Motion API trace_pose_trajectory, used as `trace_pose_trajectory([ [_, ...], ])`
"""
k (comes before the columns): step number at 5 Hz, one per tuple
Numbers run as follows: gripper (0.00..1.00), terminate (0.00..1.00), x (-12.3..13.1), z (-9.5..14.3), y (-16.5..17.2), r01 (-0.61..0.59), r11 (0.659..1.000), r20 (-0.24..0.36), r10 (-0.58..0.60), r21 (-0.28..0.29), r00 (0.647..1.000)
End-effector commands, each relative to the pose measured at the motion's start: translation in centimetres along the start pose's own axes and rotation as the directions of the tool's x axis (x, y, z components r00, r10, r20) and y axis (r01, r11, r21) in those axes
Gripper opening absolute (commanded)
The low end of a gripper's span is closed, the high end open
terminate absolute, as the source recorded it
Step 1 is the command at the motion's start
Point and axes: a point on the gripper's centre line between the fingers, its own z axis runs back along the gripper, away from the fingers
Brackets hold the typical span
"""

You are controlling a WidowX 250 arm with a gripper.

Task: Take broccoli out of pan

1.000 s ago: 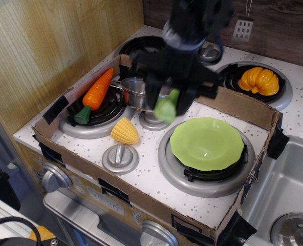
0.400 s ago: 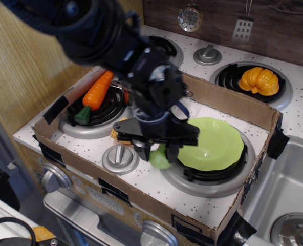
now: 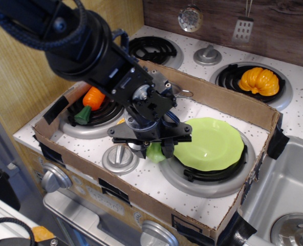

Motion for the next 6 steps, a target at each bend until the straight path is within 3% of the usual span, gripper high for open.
trace_pose_trajectory([
  [1, 1.00, 0.00, 0.9, 3.0, -1.5, 0.079, 0.994, -0.019, -0.078, 0.076, 0.997],
  [3, 1.00, 0.00, 3.7, 7.9, -2.1, 0.111, 0.974, -0.035, -0.106, 0.197, 0.994],
  [6, 1.00, 0.00, 4.3, 8.9, -1.9, 0.137, 0.969, -0.026, -0.134, 0.205, 0.991],
])
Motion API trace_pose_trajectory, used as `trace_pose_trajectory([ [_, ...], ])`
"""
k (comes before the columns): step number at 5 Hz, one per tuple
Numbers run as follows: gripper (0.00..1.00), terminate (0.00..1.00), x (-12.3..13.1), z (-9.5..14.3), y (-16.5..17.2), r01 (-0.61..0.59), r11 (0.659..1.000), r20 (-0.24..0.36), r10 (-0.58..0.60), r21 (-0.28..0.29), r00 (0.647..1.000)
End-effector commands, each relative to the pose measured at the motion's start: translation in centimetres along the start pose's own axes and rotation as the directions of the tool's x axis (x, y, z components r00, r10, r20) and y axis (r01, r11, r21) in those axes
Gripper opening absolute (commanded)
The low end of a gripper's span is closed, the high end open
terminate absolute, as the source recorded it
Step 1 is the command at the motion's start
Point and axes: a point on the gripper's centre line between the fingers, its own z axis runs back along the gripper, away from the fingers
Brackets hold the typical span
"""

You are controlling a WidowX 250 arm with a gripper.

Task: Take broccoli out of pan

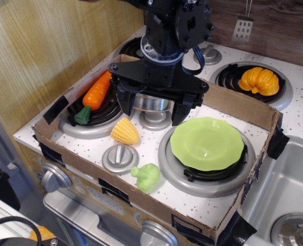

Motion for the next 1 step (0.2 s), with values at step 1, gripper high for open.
trace_pose_trajectory([
  [1, 1.00, 1.00, 1.21, 1.44, -0.98, -0.015, 1.000, 0.048, 0.016, -0.024, 0.999],
])
